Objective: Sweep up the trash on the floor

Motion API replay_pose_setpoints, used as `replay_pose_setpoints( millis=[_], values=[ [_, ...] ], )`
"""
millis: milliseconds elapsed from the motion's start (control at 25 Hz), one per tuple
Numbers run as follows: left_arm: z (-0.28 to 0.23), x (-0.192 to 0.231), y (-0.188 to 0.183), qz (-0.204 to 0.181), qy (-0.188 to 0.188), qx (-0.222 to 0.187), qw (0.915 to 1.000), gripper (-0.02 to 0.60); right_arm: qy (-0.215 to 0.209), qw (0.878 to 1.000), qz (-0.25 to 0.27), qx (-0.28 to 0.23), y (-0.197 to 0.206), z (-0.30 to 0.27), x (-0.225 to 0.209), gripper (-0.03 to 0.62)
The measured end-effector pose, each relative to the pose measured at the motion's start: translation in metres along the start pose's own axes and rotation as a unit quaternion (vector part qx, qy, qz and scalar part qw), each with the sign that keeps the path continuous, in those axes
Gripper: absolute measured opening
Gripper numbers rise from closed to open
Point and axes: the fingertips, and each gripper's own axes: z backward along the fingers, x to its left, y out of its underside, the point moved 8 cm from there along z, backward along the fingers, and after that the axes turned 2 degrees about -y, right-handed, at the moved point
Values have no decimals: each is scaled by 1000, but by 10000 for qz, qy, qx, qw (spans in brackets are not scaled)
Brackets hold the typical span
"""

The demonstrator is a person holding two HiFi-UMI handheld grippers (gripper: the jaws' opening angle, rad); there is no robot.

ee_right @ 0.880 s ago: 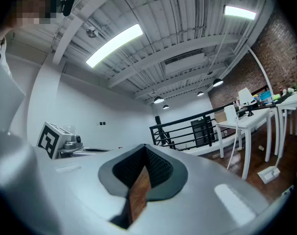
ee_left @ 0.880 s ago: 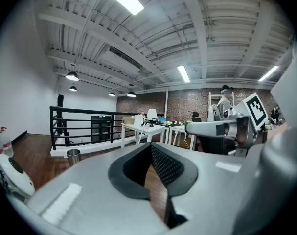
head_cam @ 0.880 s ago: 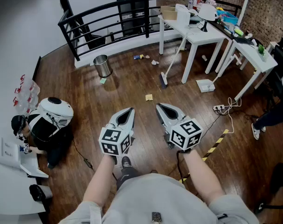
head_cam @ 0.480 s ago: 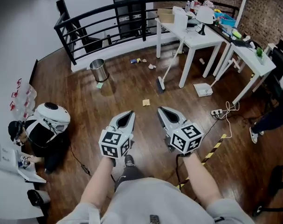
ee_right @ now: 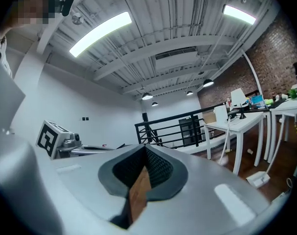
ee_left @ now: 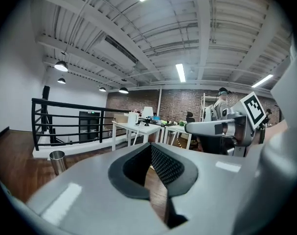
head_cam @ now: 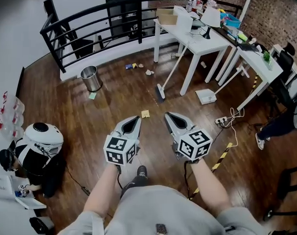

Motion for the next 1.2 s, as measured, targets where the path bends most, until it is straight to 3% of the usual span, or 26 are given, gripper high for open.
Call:
replay_pose_setpoints(
  millis=[240, 520, 760, 1200],
  values=[
    [-55, 51, -29, 4, 316, 108, 9994, 6, 360, 9993, -1, -44, -36, -56, -31, 0],
    [-124, 80, -37, -3, 542, 229, 9983, 6, 735, 9972, -114, -33, -43, -85, -86, 0],
    [-211, 84, -42, -91, 596, 400, 9974, 6, 789, 9965, -249, -72, -46, -113, -168, 0],
    [-372, 72, -85, -261, 477, 368, 9978, 6, 599, 9980, -189, -101, -89, -158, -327, 0]
  ],
)
